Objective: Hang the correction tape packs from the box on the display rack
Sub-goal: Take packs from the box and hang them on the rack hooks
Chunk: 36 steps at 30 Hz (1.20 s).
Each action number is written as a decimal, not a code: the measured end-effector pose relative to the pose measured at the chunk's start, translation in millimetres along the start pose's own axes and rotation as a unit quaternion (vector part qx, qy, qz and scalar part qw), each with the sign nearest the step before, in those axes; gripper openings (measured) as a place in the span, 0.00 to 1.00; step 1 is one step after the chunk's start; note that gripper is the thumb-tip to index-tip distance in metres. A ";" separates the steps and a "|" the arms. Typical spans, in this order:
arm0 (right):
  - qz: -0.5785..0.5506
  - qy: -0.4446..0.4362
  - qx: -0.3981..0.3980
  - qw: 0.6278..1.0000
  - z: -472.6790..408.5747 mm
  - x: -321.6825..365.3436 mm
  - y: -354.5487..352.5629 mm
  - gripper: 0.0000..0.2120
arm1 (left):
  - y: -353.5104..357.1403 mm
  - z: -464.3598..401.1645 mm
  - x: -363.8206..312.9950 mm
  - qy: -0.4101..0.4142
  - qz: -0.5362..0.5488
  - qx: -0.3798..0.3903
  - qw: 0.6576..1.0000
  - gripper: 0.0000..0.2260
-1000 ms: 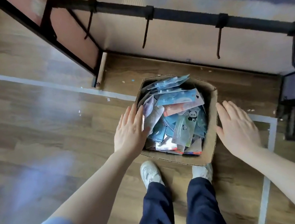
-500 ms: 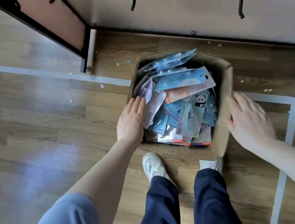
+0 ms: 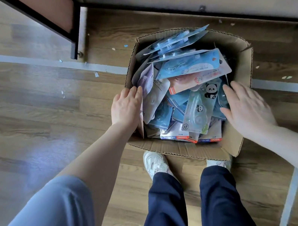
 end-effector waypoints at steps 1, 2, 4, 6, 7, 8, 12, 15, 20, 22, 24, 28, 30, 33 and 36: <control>0.000 -0.003 -0.002 1.000 -2.9 0.1 0.8 0.28 | 2.2 -1.4 -0.6 0.005 -0.007 0.000 1.000 0.31; 0.000 -0.004 -0.004 1.000 -5.6 0.1 1.4 0.28 | 3.8 -2.5 -1.0 0.009 -0.012 -0.004 1.000 0.31; -0.004 -0.001 -0.006 1.000 -10.4 -0.7 1.6 0.29 | 3.3 -4.5 -2.2 0.019 -0.007 -0.029 0.999 0.27; -0.010 0.005 -0.010 1.000 -14.2 -2.5 -0.2 0.29 | -1.4 -4.1 -5.4 0.043 -0.002 -0.062 0.997 0.22; -0.014 0.009 -0.011 1.000 -15.4 -3.5 -1.7 0.29 | -3.1 -4.4 -6.3 0.058 0.001 -0.074 0.996 0.21; -0.018 0.015 -0.010 1.000 -16.4 -4.6 -3.6 0.29 | -4.0 -4.6 -6.8 0.074 0.009 -0.081 0.994 0.21; -0.028 0.029 -0.005 0.999 -17.0 -8.2 -12.3 0.29 | 2.9 2.0 -5.3 0.085 0.041 -0.017 0.995 0.16; -0.037 0.034 0.001 0.999 -15.6 -9.2 -18.6 0.29 | -3.4 10.4 -2.6 0.083 0.108 -0.043 0.990 0.13; -0.070 0.051 0.009 0.996 -21.2 -8.1 -23.3 0.28 | -19.0 12.7 8.0 0.012 0.256 -0.078 0.963 0.12; -0.094 0.059 0.007 0.994 -25.7 -6.9 -23.3 0.27 | -17.5 14.6 9.0 0.000 0.278 -0.073 0.958 0.12; -0.129 0.081 0.008 0.988 -31.7 -7.9 -21.4 0.27 | -16.8 19.1 8.5 0.007 0.276 -0.081 0.958 0.12; -0.249 0.157 -0.003 0.956 -50.7 -16.2 -13.1 0.18 | -15.1 23.2 7.6 0.004 0.172 -0.057 0.983 0.17; -0.308 0.192 -0.014 0.932 -59.9 -20.9 -8.6 0.17 | -12.8 22.2 11.5 -0.024 0.158 -0.028 0.987 0.18; -0.372 0.236 -0.014 0.898 -68.6 -25.1 -3.4 0.17 | -5.9 23.2 25.3 -0.071 0.228 -0.002 0.971 0.18; -0.423 0.255 -0.021 0.869 -73.4 -26.5 0.5 0.15 | 4.1 25.5 33.7 -0.070 0.306 0.020 0.949 0.15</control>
Point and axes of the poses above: each hand's wrist, its own z-axis away from the middle knuckle, its own y-axis out of the palm, x = y × z, the point moved 8 cm from there along -z, towards the middle knuckle, and after that the axes turned 2 degrees about -x, right-handed, at the moved point
